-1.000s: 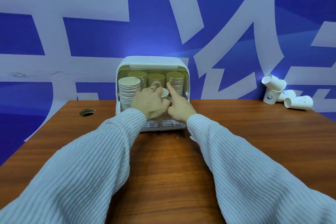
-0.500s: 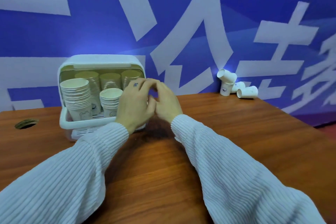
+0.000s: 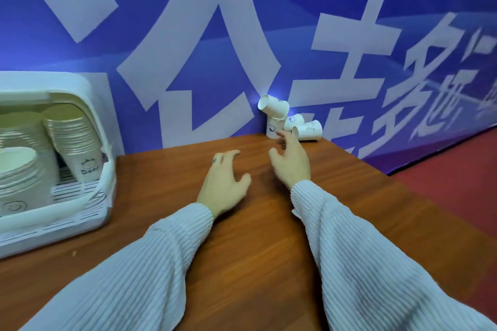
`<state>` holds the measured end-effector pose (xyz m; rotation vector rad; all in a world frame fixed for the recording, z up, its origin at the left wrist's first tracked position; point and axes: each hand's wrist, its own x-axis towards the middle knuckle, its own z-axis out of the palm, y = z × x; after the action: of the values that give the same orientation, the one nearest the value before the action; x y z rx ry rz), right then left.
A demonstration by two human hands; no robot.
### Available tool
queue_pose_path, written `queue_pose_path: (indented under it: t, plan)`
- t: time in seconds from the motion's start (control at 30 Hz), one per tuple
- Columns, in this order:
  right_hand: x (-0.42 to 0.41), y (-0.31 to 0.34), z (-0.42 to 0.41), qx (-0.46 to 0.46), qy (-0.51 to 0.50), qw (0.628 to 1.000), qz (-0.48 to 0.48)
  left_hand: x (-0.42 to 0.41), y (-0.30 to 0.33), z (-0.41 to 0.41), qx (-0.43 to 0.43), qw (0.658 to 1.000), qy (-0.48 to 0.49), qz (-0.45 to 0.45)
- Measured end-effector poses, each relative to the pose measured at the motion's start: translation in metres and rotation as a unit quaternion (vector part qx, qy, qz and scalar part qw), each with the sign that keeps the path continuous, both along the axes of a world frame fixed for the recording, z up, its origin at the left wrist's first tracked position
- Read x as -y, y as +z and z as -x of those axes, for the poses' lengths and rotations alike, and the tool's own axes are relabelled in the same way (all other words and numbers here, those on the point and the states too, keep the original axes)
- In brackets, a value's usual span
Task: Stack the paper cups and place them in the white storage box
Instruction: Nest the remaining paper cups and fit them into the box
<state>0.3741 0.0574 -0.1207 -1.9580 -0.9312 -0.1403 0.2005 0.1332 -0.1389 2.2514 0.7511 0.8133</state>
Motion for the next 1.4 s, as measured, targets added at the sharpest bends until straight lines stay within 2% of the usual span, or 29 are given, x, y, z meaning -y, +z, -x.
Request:
queue_pose_path:
  t: [0.2,0.37,0.47,0.63,0.8,0.87,0.93,0.97,1.0,1.07,1.13,1.17,1.2,1.23,1.27,1.33,1.37,1.4]
  plan:
    - [-0.058,0.022,-0.071,0.113,-0.030,0.991,0.059,-0.023,-0.004,-0.046,0.014,0.996,0.012,0.084]
    - [-0.118,0.029,-0.112,0.244,-0.055,0.962,0.113,-0.026,-0.014,-0.053,0.019,0.999,0.010,0.045]
    - [-0.143,0.029,-0.127,0.285,-0.064,0.948,0.125,-0.027,-0.017,-0.054,0.020,0.999,0.010,0.044]
    - [-0.150,0.026,-0.129,0.347,-0.085,0.931,0.080,-0.028,-0.015,-0.054,0.020,0.999,0.015,0.043]
    - [-0.120,0.031,-0.101,0.382,-0.037,0.922,-0.046,-0.027,-0.013,-0.055,0.021,0.998,0.033,0.042]
    - [-0.105,0.032,-0.079,0.309,0.020,0.943,-0.124,-0.028,-0.012,-0.055,0.043,0.997,0.045,0.053]
    - [-0.089,0.032,-0.051,0.098,0.111,0.973,-0.178,-0.028,-0.010,-0.054,0.083,0.992,0.060,0.070]
    - [-0.083,0.031,-0.040,-0.030,0.162,0.969,-0.185,-0.028,-0.009,-0.053,0.107,0.989,0.067,0.079]
    - [-0.078,0.028,-0.030,-0.140,0.202,0.952,-0.180,-0.028,-0.008,-0.052,0.131,0.985,0.072,0.090]
    - [-0.069,0.016,-0.019,-0.304,0.250,0.906,-0.155,-0.028,-0.007,-0.050,0.170,0.976,0.078,0.114]
    - [-0.062,0.005,-0.014,-0.396,0.272,0.867,-0.132,-0.029,-0.007,-0.048,0.188,0.970,0.093,0.121]
    - [-0.062,0.002,-0.016,-0.411,0.279,0.860,-0.117,-0.031,-0.008,-0.047,0.196,0.967,0.108,0.119]
    - [-0.063,0.001,-0.018,-0.409,0.284,0.861,-0.103,-0.032,-0.008,-0.047,0.202,0.965,0.124,0.114]
    - [-0.066,0.002,-0.023,-0.376,0.272,0.882,-0.086,-0.033,-0.009,-0.046,0.204,0.964,0.134,0.108]
    - [-0.071,0.005,-0.030,-0.311,0.235,0.918,-0.068,-0.033,-0.009,-0.046,0.201,0.965,0.138,0.099]
    - [-0.082,0.014,-0.053,-0.103,0.103,0.989,-0.002,-0.031,-0.007,-0.046,0.189,0.969,0.135,0.084]
    - [-0.088,0.017,-0.065,-0.008,0.045,0.998,0.045,-0.030,-0.006,-0.046,0.184,0.970,0.133,0.082]
    - [-0.095,0.019,-0.077,0.041,0.010,0.995,0.088,-0.030,-0.006,-0.045,0.182,0.971,0.133,0.082]
